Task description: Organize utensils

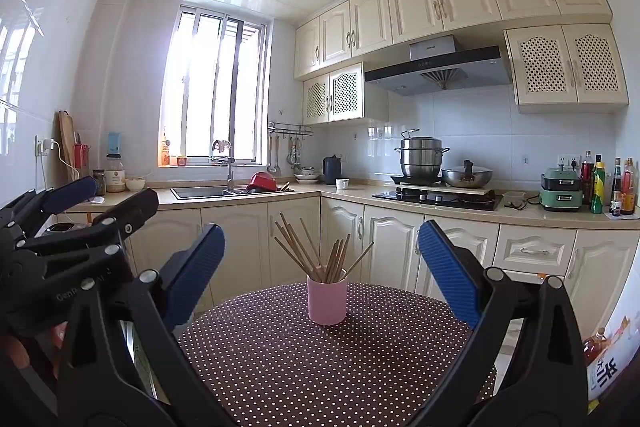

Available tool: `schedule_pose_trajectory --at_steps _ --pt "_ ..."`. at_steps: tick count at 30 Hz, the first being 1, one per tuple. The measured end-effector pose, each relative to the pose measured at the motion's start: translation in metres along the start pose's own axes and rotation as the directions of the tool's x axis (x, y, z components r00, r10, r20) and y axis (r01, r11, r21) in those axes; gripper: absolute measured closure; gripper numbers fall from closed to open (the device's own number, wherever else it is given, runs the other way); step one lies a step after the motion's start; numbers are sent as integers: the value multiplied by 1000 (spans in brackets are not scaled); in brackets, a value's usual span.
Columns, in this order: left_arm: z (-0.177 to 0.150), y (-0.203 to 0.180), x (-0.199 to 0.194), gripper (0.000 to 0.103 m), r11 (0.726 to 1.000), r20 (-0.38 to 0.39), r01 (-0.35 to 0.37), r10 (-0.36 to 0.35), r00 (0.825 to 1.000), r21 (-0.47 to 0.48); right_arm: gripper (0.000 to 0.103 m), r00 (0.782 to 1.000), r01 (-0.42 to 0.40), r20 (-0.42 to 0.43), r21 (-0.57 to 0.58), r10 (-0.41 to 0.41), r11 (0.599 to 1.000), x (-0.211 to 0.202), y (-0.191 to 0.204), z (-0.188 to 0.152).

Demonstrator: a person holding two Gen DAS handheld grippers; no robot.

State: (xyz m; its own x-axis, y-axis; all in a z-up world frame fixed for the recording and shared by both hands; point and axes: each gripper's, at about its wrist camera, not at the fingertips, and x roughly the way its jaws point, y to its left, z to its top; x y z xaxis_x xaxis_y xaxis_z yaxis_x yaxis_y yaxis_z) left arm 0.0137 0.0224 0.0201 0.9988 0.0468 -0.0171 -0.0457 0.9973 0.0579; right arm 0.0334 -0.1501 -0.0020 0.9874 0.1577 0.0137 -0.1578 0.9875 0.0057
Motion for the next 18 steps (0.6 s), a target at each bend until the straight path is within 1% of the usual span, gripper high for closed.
schedule_pose_trajectory --at_steps 18 --pt "-1 -1 3 19 1000 -9 2 -2 1000 4 7 1000 -1 -11 11 1 1000 3 0 -2"
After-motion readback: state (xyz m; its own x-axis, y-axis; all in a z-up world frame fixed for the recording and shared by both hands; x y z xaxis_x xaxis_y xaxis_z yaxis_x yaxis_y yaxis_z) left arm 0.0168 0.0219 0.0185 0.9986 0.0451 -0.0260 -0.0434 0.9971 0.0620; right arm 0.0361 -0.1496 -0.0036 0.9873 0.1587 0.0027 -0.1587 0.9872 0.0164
